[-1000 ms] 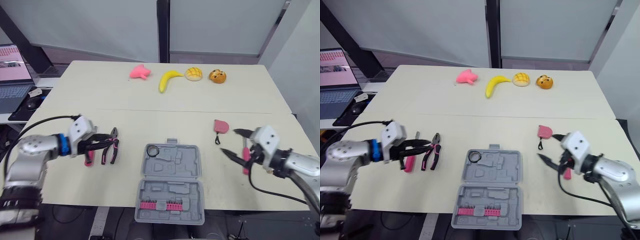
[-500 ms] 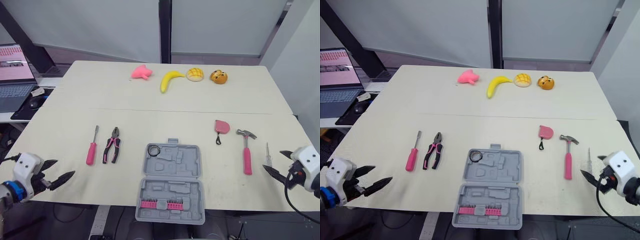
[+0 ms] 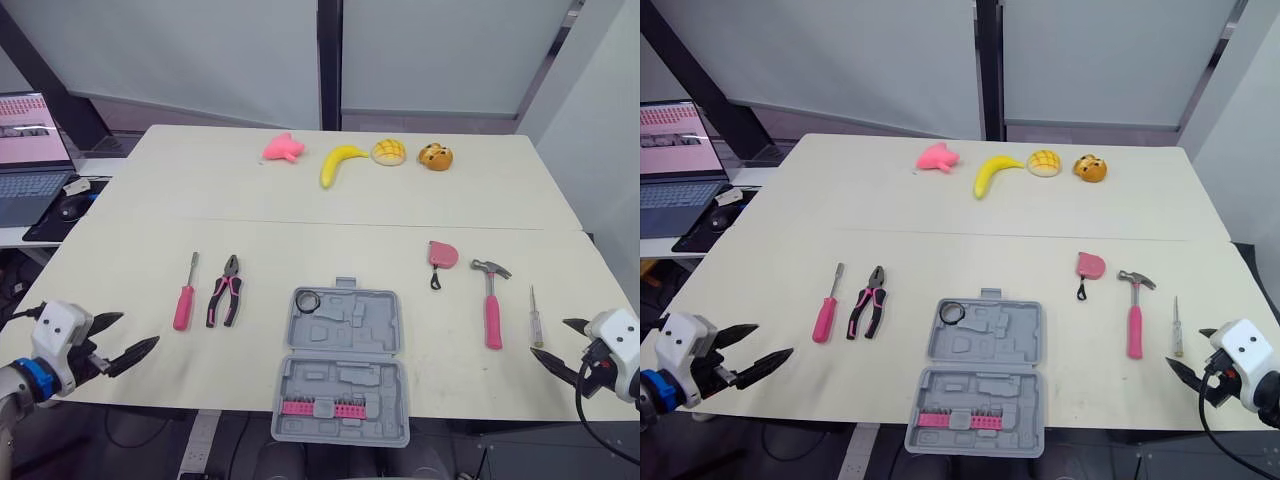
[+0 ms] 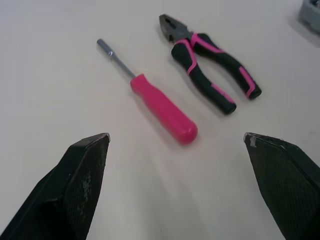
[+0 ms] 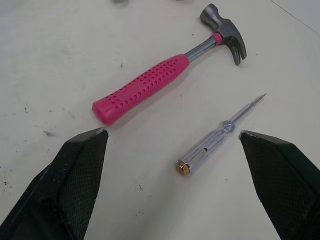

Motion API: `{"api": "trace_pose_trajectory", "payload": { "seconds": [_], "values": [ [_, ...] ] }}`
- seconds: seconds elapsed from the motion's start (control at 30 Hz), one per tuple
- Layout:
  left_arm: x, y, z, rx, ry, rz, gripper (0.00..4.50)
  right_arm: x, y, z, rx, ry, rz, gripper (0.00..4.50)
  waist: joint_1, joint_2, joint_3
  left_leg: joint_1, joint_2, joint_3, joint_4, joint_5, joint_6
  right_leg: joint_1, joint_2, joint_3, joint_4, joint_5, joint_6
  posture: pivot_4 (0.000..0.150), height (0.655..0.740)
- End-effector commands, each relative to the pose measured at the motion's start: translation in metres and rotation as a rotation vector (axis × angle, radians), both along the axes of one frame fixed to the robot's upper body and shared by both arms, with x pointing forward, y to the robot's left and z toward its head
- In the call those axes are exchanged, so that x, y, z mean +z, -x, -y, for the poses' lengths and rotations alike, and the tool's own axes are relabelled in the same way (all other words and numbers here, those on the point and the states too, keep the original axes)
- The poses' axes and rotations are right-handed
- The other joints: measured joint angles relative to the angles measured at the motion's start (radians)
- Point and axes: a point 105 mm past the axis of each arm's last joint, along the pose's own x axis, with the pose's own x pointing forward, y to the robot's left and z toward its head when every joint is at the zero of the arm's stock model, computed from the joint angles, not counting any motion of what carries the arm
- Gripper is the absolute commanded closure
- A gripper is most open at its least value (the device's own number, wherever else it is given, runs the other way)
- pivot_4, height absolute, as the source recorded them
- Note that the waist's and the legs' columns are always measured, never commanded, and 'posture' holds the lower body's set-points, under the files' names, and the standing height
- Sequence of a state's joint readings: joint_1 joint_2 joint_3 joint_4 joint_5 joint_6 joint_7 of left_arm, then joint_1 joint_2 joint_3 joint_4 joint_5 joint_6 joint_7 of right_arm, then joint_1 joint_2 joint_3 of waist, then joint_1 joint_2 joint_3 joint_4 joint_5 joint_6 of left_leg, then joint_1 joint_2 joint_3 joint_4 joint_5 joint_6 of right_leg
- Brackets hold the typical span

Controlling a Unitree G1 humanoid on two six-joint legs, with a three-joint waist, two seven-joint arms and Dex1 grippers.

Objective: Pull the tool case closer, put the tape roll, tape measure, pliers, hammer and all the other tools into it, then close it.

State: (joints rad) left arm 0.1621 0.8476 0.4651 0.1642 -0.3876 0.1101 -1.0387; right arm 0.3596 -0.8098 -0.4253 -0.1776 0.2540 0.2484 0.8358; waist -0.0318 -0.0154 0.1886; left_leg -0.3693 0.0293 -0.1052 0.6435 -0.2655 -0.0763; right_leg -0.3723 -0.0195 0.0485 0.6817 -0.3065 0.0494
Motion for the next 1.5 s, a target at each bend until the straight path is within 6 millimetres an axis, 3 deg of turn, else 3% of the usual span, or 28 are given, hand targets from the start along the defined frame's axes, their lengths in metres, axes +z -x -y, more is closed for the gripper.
{"api": "trace_pose_trajectory", "payload": {
  "seconds": [0.03, 0.1, 0.2, 0.37, 0.47, 0.53, 0.57, 0.8, 1.1, 1.33, 1.5],
  "values": [
    [0.025, -0.018, 0.052, -0.198, 0.036, 0.069, 0.02, 0.016, -0.013, -0.030, 0.052, -0.055, 0.070, 0.00, 0.001, 0.000, 0.000, 0.000, 0.000, 0.000, 0.000, 0.000, 0.000, 0.000, 0.000, 0.000, 0.000, 0.000, 0.000, 0.150, 0.7400],
    [0.036, -0.025, 0.087, -0.340, 0.046, 0.085, 0.02, 0.020, -0.023, -0.048, 0.040, -0.096, 0.077, 0.00, 0.001, 0.000, 0.000, 0.000, 0.000, 0.000, 0.001, 0.000, 0.000, 0.001, 0.000, 0.000, 0.000, 0.001, 0.001, 0.150, 0.7400],
    [0.047, -0.030, 0.121, -0.486, 0.057, 0.094, 0.02, 0.025, -0.036, -0.072, 0.048, -0.141, 0.107, 0.00, 0.000, 0.000, 0.000, 0.000, 0.000, 0.000, 0.001, 0.001, -0.001, 0.001, 0.000, 0.001, 0.000, 0.002, 0.000, 0.150, 0.7400],
    [0.062, -0.033, 0.160, -0.643, 0.080, 0.110, 0.02, 0.024, -0.060, -0.099, 0.023, -0.176, 0.156, 0.00, -0.004, 0.001, 0.000, -0.001, 0.000, 0.000, -0.001, 0.000, -0.001, -0.001, 0.001, 0.001, 0.000, 0.004, -0.004, 0.150, 0.7400],
    [0.066, -0.032, 0.174, -0.693, 0.101, 0.103, 0.00, 0.022, -0.075, -0.104, -0.037, -0.203, 0.178, 0.61, -0.003, 0.001, 0.000, -0.002, 0.000, 0.000, -0.001, 0.000, -0.001, -0.002, 0.001, 0.001, 0.000, 0.004, -0.004, 0.150, 0.7400],
    [0.070, -0.029, 0.184, -0.730, 0.113, 0.098, 0.00, 0.017, -0.085, -0.110, -0.067, -0.226, 0.177, 1.27, -0.002, 0.001, 0.000, -0.004, 0.000, -0.001, -0.001, 0.000, -0.001, -0.003, 0.001, 0.000, -0.001, 0.004, -0.004, 0.150, 0.7400],
    [0.072, -0.029, 0.188, -0.743, 0.119, 0.102, 0.00, 0.014, -0.090, -0.113, -0.078, -0.231, 0.174, 1.27, -0.002, 0.001, 0.000, -0.005, 0.000, -0.001, -0.001, 0.000, -0.001, -0.004, 0.001, 0.000, -0.001, 0.004, -0.004, 0.150, 0.7400],
    [0.074, -0.023, 0.209, -0.833, 0.138, 0.086, 0.00, -0.011, -0.119, -0.124, -0.170, -0.217, 0.160, 1.27, -0.003, 0.001, 0.001, -0.010, 0.000, -0.002, -0.001, 0.001, -0.001, -0.009, 0.001, -0.001, 0.000, 0.004, -0.004, 0.150, 0.7400],
    [0.073, -0.022, 0.220, -0.895, 0.119, 0.083, 0.00, -0.025, -0.149, -0.127, -0.284, -0.262, 0.155, 1.27, -0.004, 0.001, 0.001, -0.012, 0.000, -0.001, 0.000, 0.001, -0.001, -0.013, 0.001, -0.001, 0.001, 0.004, -0.004, 0.150, 0.7400],
    [0.072, -0.022, 0.226, -0.912, 0.125, 0.088, 0.00, -0.033, -0.156, -0.127, -0.368, -0.307, 0.126, 1.27, -0.009, 0.001, 0.001, -0.012, 0.000, -0.001, 0.000, 0.001, -0.001, -0.013, 0.001, -0.001, 0.001, 0.004, -0.004, 0.150, 0.7400],
    [0.069, -0.021, 0.228, -0.917, 0.135, 0.089, 0.00, -0.037, -0.155, -0.126, -0.407, -0.321, 0.120, 2.31, -0.010, 0.001, 0.001, -0.012, 0.000, -0.001, 0.000, 0.001, -0.001, -0.013, 0.001, -0.001, 0.001, 0.004, -0.004, 0.150, 0.7400]
  ]
}}
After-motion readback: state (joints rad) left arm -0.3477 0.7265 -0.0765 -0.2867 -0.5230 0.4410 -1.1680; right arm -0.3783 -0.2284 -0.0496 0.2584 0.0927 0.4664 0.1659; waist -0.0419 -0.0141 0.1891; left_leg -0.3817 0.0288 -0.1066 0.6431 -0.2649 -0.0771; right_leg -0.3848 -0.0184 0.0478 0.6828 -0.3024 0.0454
